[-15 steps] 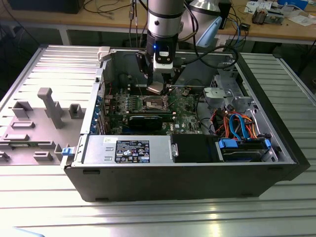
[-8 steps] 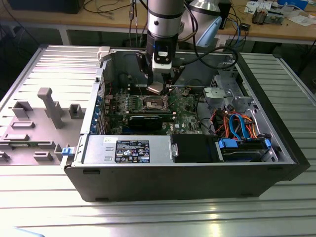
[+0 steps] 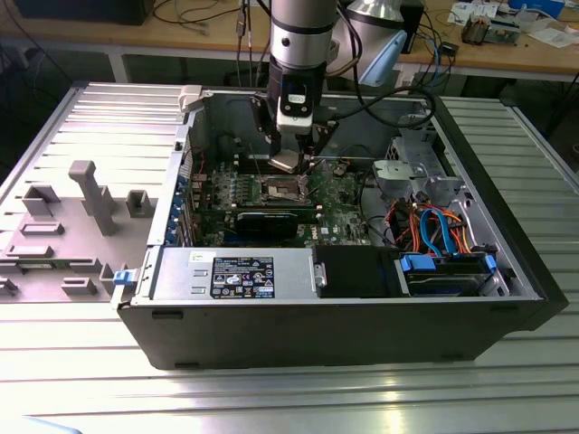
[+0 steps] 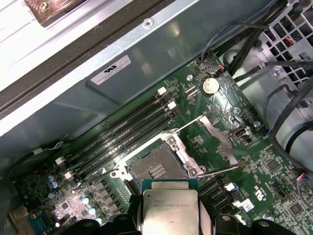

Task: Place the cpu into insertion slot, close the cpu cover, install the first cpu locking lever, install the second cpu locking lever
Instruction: 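Place the cpu into insertion slot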

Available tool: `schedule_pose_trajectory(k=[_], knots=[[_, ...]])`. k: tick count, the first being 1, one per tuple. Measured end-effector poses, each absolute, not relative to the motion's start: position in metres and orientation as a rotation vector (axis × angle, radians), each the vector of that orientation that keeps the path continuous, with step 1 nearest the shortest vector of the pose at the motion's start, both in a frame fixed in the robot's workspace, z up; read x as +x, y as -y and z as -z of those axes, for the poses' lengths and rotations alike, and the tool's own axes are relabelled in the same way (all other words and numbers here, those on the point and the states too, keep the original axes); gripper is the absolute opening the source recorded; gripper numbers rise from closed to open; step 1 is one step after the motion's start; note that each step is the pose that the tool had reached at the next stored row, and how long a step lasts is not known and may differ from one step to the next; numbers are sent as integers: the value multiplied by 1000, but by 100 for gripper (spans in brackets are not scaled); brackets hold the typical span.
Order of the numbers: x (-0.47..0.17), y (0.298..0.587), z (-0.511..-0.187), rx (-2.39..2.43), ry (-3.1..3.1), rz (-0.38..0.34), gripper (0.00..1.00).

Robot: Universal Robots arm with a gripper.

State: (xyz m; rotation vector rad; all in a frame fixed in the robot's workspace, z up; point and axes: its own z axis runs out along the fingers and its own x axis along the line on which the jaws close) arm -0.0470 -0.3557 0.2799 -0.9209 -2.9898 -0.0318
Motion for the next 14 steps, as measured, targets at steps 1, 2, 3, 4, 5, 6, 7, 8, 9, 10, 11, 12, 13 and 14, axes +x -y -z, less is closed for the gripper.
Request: schedule_pose_trajectory(k=[1,2,3,4,5,6,7,8,9,10,11,12,13,14], knots=[[-47,356,-280,-926,2988,32,55],[-47,356,-280,-933,2986,32,55],[-47,356,-280,-938,2985,32,55],[-47,356,-280,-943,2983,32,55],[-47,356,-280,-945,2982,32,55],[-47,356,-280,-948,2982,32,55],[-47,356,-280,-951,2980,32,55],[-47,356,-280,-955,2979,32,55],[-47,356,-280,-959,2978,32,55],[-47,356,-280,-963,2977,32,55],[-47,356,-280,-966,2976,32,55],[-47,356,-280,-970,2975,32,55],[-47,356,-280,-973,2974,32,55],[-47,356,-280,-975,2973,32,55]])
